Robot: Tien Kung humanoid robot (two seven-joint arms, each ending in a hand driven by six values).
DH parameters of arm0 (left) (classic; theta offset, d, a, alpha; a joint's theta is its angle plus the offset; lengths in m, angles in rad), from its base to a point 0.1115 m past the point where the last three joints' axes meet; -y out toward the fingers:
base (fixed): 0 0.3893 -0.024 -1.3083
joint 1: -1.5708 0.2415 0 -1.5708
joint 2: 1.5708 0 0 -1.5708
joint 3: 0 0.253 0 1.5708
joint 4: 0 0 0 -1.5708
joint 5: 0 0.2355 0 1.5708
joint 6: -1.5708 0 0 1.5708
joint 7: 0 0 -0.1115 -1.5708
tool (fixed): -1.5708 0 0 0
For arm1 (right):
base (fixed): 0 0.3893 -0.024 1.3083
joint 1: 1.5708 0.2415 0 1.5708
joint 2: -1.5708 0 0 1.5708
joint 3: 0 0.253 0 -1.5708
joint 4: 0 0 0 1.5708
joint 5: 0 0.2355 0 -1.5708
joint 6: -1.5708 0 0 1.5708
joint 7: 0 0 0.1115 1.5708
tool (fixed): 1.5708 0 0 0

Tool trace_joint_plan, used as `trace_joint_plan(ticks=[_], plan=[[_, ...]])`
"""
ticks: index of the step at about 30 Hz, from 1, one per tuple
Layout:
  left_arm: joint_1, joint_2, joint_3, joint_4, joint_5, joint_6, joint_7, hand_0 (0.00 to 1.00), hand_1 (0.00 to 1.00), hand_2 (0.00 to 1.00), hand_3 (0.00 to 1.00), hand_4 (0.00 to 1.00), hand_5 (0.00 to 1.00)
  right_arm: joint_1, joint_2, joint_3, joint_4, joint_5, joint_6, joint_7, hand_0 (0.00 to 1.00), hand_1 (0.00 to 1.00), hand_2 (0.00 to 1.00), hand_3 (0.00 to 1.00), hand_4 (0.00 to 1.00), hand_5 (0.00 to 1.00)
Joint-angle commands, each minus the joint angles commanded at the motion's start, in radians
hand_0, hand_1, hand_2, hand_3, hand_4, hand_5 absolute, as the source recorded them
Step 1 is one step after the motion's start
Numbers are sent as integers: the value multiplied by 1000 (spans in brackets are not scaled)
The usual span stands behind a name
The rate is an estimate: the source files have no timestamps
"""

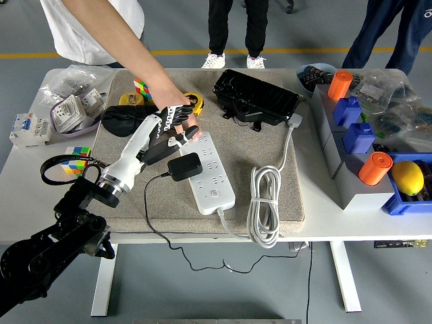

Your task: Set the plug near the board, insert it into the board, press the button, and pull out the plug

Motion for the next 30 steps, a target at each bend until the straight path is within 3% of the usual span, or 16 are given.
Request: trace_joint_plan(ticks=[23, 24, 29, 30], plan=[[2, 10, -23, -27, 25, -16, 30, 828, 808, 841, 827, 974, 729, 0, -7, -11, 5, -1, -1, -1, 622, 617, 576, 540, 625, 124], [1, 13, -25, -35, 32, -22, 42, 633, 678, 718, 830, 970, 720, 0, -9, -11, 6, -2, -1, -1, 622, 617, 576, 540, 626, 125], [-6, 33, -29, -74, 87, -61, 106, 633, 678, 718, 830, 970, 720, -1, -13, -15, 6, -3, -1, -1, 622, 617, 576, 540, 626, 125], [-7, 39, -30, -86, 109, -74, 126, 261, 391, 457, 883, 908, 432, 0, -14, -15, 6, -3, -1, -2, 622, 618, 576, 540, 625, 125]])
